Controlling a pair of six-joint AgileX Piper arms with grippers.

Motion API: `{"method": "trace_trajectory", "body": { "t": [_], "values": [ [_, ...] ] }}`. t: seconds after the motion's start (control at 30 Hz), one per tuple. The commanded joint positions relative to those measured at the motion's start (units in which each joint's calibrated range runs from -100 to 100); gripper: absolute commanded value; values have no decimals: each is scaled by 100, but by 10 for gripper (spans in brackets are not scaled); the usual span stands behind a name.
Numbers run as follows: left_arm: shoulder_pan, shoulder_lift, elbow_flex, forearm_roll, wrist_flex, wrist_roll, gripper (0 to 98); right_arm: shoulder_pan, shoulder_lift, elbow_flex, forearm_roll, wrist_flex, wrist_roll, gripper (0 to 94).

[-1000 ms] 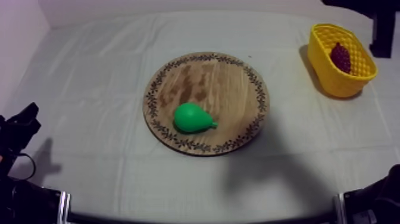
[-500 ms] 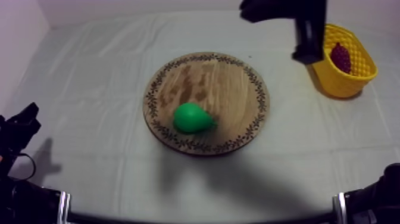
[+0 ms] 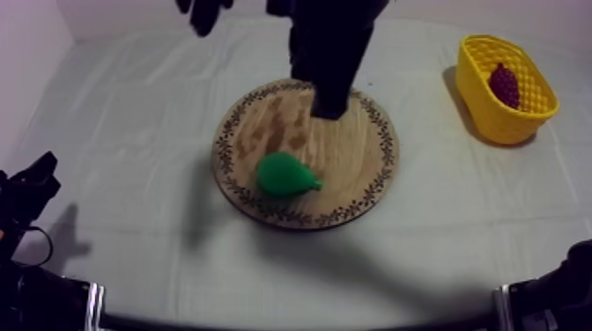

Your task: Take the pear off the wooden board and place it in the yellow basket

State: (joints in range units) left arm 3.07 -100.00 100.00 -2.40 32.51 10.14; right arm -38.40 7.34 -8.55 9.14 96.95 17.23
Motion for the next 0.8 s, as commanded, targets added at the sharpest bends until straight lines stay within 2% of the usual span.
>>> {"method": "trace_trajectory", "body": {
  "t": [0.0,0.3,0.57,0.67,0.77],
  "values": [
    [1,0,0,-2,-1,-1,1,11,346,-119,10,48,-80,91],
    [1,0,0,-2,-1,-1,1,75,1026,-335,-42,84,-222,158],
    [1,0,0,-2,-1,-1,1,69,1139,-258,9,87,-488,554],
    [1,0,0,-2,-1,-1,1,32,1165,-243,65,87,-612,646],
    [1,0,0,-2,-1,-1,1,-9,1190,-163,136,87,-643,697]
  ]
}}
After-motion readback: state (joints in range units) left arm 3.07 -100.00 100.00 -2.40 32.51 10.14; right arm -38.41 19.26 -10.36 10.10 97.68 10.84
